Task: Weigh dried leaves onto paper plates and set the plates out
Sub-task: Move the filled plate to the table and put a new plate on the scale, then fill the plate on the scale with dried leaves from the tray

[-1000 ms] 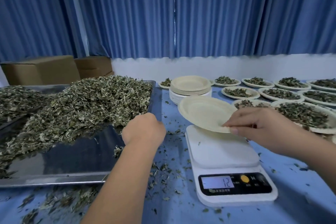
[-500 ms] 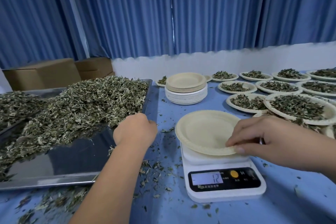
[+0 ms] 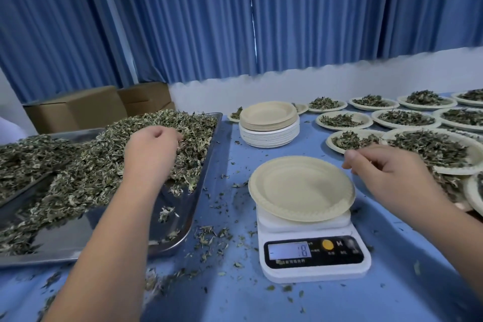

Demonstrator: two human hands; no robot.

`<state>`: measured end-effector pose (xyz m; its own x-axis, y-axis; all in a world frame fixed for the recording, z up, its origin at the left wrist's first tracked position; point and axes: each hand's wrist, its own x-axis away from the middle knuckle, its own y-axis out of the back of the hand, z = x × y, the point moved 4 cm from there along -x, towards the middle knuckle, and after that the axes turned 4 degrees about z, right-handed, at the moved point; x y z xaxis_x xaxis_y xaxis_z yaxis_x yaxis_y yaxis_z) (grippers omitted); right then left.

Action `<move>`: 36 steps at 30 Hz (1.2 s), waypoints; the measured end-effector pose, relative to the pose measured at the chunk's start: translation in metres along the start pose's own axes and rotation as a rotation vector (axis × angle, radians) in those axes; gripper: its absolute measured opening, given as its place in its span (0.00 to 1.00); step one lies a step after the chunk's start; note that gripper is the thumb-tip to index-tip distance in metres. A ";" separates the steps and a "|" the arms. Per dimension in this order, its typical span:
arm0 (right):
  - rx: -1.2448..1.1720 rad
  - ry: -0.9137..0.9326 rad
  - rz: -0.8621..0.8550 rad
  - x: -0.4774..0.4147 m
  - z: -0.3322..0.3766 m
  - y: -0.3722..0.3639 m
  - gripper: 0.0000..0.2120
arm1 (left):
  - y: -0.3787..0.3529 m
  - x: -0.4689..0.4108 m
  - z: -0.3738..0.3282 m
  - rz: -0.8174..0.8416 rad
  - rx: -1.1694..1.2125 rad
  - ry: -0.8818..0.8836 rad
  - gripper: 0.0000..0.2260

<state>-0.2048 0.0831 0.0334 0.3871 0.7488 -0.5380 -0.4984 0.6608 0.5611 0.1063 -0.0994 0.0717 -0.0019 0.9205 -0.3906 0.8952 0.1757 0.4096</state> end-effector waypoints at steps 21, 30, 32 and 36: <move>-0.033 0.070 -0.057 0.000 -0.006 0.004 0.17 | -0.037 -0.075 0.044 0.581 -0.658 0.034 0.39; -0.036 0.116 -0.028 0.000 -0.004 -0.002 0.18 | -0.050 -0.075 0.072 0.726 -0.723 0.190 0.47; -0.025 0.129 -0.026 -0.002 -0.005 -0.002 0.18 | -0.054 -0.071 0.075 0.809 -0.710 0.269 0.50; -0.045 0.114 -0.029 -0.004 -0.006 -0.002 0.17 | -0.059 -0.068 0.071 0.867 -0.753 0.299 0.52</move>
<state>-0.2101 0.0782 0.0307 0.3128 0.7170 -0.6229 -0.5238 0.6773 0.5166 0.0856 -0.1974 0.0156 0.2819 0.8610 0.4233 0.1615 -0.4775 0.8637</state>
